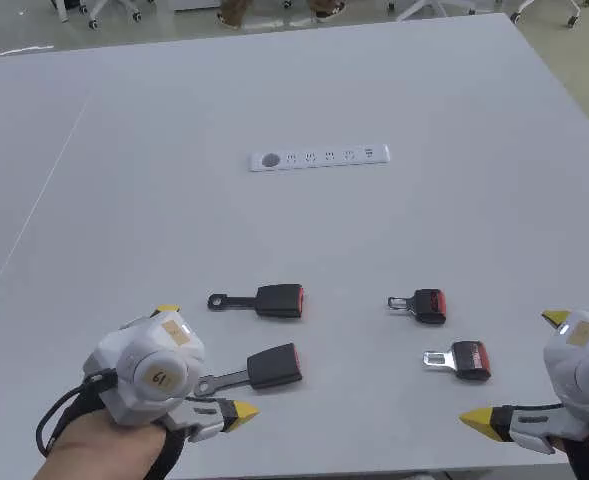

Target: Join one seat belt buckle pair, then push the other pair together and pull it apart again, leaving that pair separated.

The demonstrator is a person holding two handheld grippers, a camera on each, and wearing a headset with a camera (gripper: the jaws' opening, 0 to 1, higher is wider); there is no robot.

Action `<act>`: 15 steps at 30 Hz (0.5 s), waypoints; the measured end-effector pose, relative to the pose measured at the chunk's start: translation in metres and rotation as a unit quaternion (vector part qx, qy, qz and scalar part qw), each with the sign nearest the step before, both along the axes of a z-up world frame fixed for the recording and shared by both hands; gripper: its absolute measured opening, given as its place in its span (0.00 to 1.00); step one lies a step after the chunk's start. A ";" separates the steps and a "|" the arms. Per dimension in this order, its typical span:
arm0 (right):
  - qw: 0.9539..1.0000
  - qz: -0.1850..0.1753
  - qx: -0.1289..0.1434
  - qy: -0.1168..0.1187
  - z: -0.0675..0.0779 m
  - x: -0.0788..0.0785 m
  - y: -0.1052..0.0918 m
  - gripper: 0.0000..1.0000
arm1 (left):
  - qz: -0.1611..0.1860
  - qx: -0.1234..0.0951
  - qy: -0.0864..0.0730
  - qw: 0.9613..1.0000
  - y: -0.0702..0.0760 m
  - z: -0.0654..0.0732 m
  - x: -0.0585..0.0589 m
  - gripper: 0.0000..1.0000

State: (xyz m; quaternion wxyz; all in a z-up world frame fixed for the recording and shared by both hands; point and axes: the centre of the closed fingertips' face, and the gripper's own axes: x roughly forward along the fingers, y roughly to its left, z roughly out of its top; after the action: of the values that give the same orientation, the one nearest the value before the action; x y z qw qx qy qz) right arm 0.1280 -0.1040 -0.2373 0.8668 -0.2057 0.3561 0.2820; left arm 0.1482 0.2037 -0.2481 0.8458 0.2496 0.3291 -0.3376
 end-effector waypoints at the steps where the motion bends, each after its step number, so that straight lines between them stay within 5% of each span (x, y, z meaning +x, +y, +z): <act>1: 1.000 -0.001 0.001 0.002 -0.001 -0.001 0.000 0.99 | -0.001 0.000 0.003 1.000 -0.001 -0.002 -0.001 1.00; 15: 1.000 0.002 -0.002 -0.002 -0.003 0.005 -0.008 0.99 | -0.008 -0.019 -0.002 1.000 -0.015 0.010 0.010 1.00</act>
State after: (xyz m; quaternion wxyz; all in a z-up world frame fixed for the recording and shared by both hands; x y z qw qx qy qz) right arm 0.1329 -0.1116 -0.2405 0.8663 -0.2085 0.3547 0.2832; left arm 0.1584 0.1888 -0.2378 0.8483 0.2368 0.3187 -0.3504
